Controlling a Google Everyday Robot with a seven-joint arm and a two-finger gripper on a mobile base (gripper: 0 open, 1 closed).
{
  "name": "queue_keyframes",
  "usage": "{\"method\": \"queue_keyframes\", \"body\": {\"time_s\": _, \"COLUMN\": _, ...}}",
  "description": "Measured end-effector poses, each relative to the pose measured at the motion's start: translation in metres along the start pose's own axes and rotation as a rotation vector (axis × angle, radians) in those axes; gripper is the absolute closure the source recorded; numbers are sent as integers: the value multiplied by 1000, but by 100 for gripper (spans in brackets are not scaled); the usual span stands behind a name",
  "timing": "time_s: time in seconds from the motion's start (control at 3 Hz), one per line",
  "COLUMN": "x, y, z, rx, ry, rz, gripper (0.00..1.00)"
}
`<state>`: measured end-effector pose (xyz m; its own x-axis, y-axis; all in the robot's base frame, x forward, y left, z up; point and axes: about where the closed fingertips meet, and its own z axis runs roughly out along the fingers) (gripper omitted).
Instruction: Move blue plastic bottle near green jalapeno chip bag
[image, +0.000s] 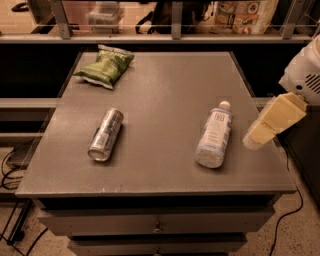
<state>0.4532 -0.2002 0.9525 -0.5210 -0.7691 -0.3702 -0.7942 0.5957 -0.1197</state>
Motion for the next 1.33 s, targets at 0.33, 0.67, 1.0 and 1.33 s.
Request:
{"method": "queue_keyframes", "body": {"time_s": 0.33, "x": 2, "y": -1, "z": 4, "rx": -5, "ry": 25, "rz": 21, "gripper": 0}}
{"method": "queue_keyframes", "body": {"time_s": 0.67, "x": -3, "y": -2, "z": 23, "rx": -38, "ry": 7, "rz": 108, "gripper": 0}}
{"method": "queue_keyframes", "body": {"time_s": 1.0, "x": -16, "y": -2, "z": 53, "rx": -84, "ry": -6, "rz": 212, "gripper": 0}}
{"method": "queue_keyframes", "body": {"time_s": 1.33, "x": -27, "y": 1, "z": 79, "rx": -127, "ry": -6, "rz": 295, "gripper": 0}}
